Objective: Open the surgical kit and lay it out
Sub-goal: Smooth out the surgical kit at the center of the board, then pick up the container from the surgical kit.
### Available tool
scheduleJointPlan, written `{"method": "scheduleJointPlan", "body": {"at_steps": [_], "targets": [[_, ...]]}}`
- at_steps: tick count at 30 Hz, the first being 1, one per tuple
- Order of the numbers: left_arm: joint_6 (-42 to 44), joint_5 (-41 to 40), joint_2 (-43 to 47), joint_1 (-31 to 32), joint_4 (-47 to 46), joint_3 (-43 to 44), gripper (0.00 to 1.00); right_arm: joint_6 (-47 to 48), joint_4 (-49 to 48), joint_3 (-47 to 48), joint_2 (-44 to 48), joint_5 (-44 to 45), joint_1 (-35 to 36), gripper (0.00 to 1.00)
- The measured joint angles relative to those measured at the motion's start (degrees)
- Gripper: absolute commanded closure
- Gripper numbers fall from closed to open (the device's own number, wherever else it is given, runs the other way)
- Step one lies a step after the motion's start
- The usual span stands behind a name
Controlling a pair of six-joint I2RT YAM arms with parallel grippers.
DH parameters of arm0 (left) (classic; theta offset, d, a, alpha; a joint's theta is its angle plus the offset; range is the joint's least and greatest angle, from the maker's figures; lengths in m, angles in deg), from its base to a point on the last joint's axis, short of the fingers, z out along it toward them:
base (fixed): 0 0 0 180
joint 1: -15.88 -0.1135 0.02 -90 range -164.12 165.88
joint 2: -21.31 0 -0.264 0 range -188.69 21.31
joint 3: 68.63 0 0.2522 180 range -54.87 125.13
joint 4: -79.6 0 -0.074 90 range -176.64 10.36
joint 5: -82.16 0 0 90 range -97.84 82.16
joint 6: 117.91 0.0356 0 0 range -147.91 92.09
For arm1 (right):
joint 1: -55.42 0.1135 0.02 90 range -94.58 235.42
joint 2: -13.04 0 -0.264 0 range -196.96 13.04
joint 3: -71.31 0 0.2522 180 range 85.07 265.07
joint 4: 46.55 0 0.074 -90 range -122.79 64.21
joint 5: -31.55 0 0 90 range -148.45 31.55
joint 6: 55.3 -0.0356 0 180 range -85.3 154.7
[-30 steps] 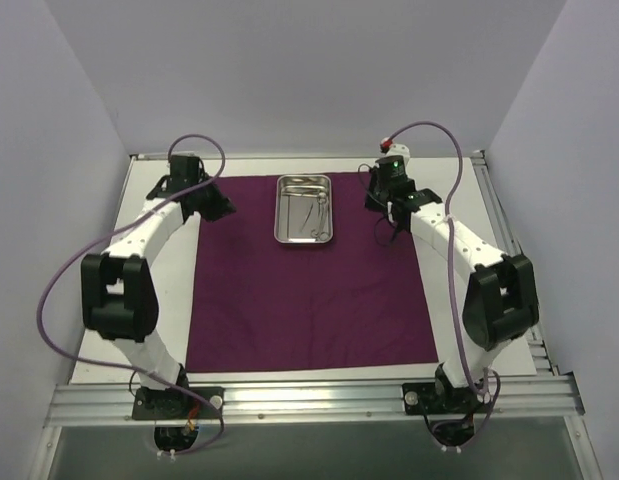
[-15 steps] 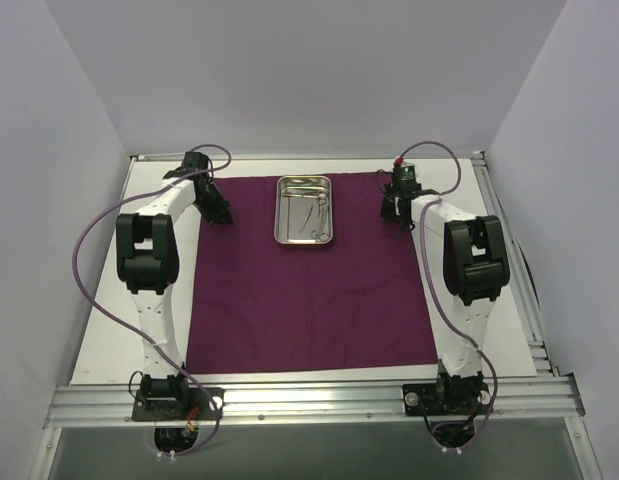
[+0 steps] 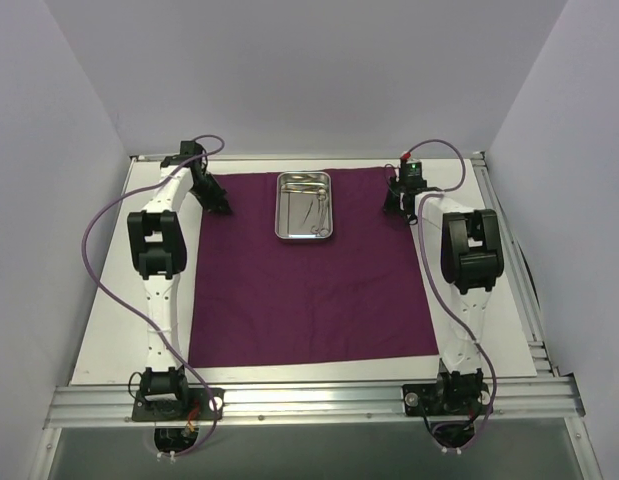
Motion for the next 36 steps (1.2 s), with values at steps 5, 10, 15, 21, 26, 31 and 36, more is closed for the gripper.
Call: {"method": "scheduleJointPlan", "body": {"at_steps": [5, 10, 15, 21, 26, 31, 36], "targets": [[0.2, 1.3, -2.7, -0.3, 2.2, 4.8, 0.98, -0.1, -0.1, 2.8, -2.1, -0.6, -0.6, 1.0], [1.4, 1.9, -4.0, -0.5, 2.6, 7.3, 0.77, 0.2, 0.0, 5.4, -3.7, -0.9, -0.9, 0.98], [2.7, -0.5, 1.8, -0.3, -2.4, -1.0, 0.49, 0.7, 0.1, 5.5, -3.7, -2.3, -0.9, 0.93], [5.0, -5.7, 12.1, -0.4, -6.2, -7.0, 0.17, 1.6, 2.5, 7.8, -3.5, -2.4, -0.1, 0.5], [5.6, -8.7, 26.7, 0.7, -14.2, -15.3, 0.06, 2.0, 4.5, 10.5, -2.3, -1.0, 2.5, 0.0], [1.3, -6.0, 41.3, 2.4, -27.2, -30.6, 0.06, 2.6, 8.9, 16.7, -1.6, 2.1, 8.1, 0.0], [1.7, -5.8, 46.9, 5.9, -35.9, -41.8, 0.06, 2.3, 9.7, 19.2, -0.1, 0.9, 11.5, 0.07]]}}
